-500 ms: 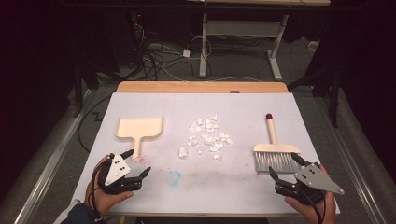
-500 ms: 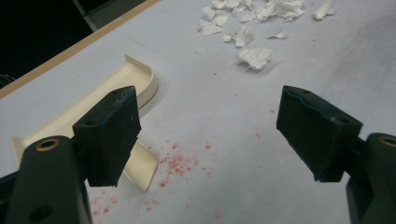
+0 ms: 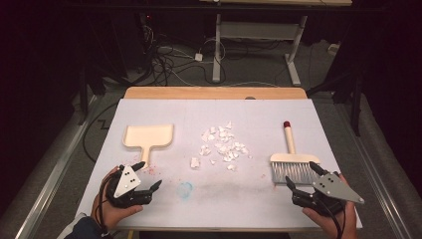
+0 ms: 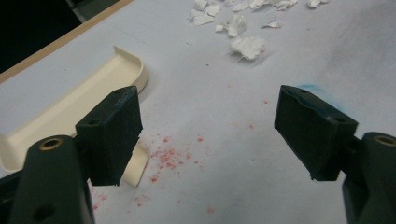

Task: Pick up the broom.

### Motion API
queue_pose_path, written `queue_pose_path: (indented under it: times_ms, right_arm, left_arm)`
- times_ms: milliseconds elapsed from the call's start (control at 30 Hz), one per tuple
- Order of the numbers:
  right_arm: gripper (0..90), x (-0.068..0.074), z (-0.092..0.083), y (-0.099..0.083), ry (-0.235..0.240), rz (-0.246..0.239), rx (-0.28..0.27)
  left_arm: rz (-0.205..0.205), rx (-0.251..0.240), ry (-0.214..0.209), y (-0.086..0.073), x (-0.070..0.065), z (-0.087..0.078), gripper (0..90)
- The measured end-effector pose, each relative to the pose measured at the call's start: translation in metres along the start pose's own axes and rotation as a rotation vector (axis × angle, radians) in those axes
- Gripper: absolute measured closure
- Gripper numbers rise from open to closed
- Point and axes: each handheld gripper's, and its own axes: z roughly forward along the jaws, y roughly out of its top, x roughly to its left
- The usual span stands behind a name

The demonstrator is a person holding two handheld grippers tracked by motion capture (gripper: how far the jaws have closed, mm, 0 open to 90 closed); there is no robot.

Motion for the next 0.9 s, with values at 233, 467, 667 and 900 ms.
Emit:
queue_pose_path:
  times_ms: [233,467,667,900]
  right_arm:
    - [18.9,-0.014,0.016,0.010,0.010,0.021,0.055]
    - [19.9,-0.035,0.047,0.032,-0.007,0.067,0.170]
    - [20.1,-0.054,0.077,0.039,0.030,0.152,0.272]
    - [22.3,-0.073,0.122,0.043,0.039,0.245,0.386]
  left_arm:
    - [0.008,0.017,-0.011,-0.001,-0.003,0.002,22.4]
    - [0.005,0.026,-0.009,-0.001,-0.003,0.003,22.3]
    - [0.002,0.026,-0.008,-0.002,-0.002,0.003,22.2]
    - [0.000,0.030,-0.010,-0.003,-0.002,0.003,22.2]
